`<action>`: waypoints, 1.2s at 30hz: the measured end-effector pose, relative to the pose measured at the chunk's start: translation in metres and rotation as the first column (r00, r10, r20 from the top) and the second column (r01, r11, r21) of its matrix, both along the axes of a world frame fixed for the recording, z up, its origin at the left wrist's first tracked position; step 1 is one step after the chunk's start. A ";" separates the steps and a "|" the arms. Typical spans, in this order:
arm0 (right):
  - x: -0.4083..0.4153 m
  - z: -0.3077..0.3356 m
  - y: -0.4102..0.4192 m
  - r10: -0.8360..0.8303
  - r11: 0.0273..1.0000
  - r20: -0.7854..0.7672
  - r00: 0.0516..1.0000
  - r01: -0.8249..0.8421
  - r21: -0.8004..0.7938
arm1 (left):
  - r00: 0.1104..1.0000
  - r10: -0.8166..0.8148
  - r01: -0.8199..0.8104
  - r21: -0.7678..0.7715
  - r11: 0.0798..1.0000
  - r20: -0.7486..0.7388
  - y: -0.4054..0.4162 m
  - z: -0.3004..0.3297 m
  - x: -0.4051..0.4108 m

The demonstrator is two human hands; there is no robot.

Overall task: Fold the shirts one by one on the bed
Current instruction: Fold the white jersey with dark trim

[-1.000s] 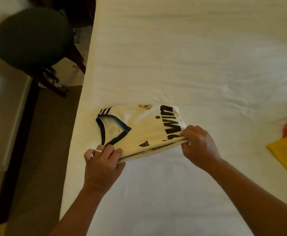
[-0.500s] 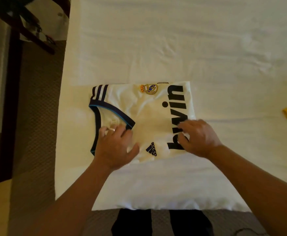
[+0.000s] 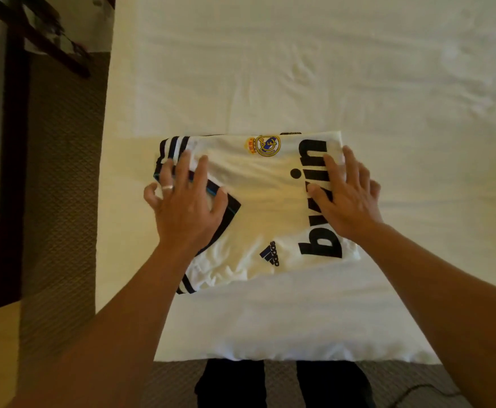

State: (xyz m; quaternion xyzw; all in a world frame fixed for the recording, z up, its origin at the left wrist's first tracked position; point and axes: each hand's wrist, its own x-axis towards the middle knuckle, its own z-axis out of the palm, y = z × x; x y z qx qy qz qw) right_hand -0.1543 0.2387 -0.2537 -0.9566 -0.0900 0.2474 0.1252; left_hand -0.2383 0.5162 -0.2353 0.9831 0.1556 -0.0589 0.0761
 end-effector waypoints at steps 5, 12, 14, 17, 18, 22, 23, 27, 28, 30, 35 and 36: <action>0.001 0.014 0.000 -0.466 0.827 -0.185 0.865 0.500 0.256 | 0.662 0.742 -0.724 -0.348 0.595 -0.108 -0.002 0.000 -0.023; 0.008 0.024 0.011 -0.657 0.588 -0.408 0.634 0.770 0.249 | 0.461 0.820 -0.726 -0.676 0.127 -0.340 0.003 0.011 -0.014; 0.010 0.028 0.012 -0.658 0.559 -0.455 0.600 0.794 0.237 | 0.497 0.777 -0.706 -0.700 0.103 -0.386 0.007 0.015 -0.011; 0.008 0.029 0.011 -0.631 0.565 -0.506 0.588 0.795 0.220 | 0.595 0.666 -0.687 -0.716 0.129 -0.451 0.009 0.014 -0.011; 0.006 0.029 0.011 -0.620 0.566 -0.518 0.589 0.793 0.225 | 0.623 0.628 -0.679 -0.722 0.137 -0.466 0.007 0.014 -0.011; 0.001 0.032 0.015 -0.593 0.616 -0.473 0.651 0.746 0.254 | 0.675 0.585 -0.638 -0.754 0.156 -0.450 0.001 0.011 -0.010; 0.001 0.034 0.017 -0.596 0.622 -0.455 0.661 0.739 0.258 | 0.679 0.584 -0.629 -0.763 0.150 -0.445 0.001 0.011 -0.009; 0.000 0.039 0.020 -0.588 0.654 -0.417 0.693 0.711 0.260 | 0.665 0.543 -0.657 -0.747 0.099 -0.512 0.006 0.013 -0.008; 0.000 0.042 0.022 -0.579 0.667 -0.406 0.707 0.697 0.261 | 0.651 0.538 -0.669 -0.739 0.072 -0.536 0.009 0.015 -0.007; -0.002 0.048 0.027 -0.569 0.693 -0.370 0.734 0.670 0.264 | 0.631 0.538 -0.679 -0.734 0.033 -0.559 0.012 0.019 -0.007; -0.009 0.087 0.040 -0.509 0.744 -0.306 0.805 0.590 0.314 | 0.638 0.571 -0.630 -0.777 0.000 -0.517 0.008 0.054 -0.006; -0.012 0.092 0.041 -0.494 0.758 -0.298 0.817 0.572 0.314 | 0.642 0.574 -0.627 -0.779 0.011 -0.508 0.007 0.059 -0.008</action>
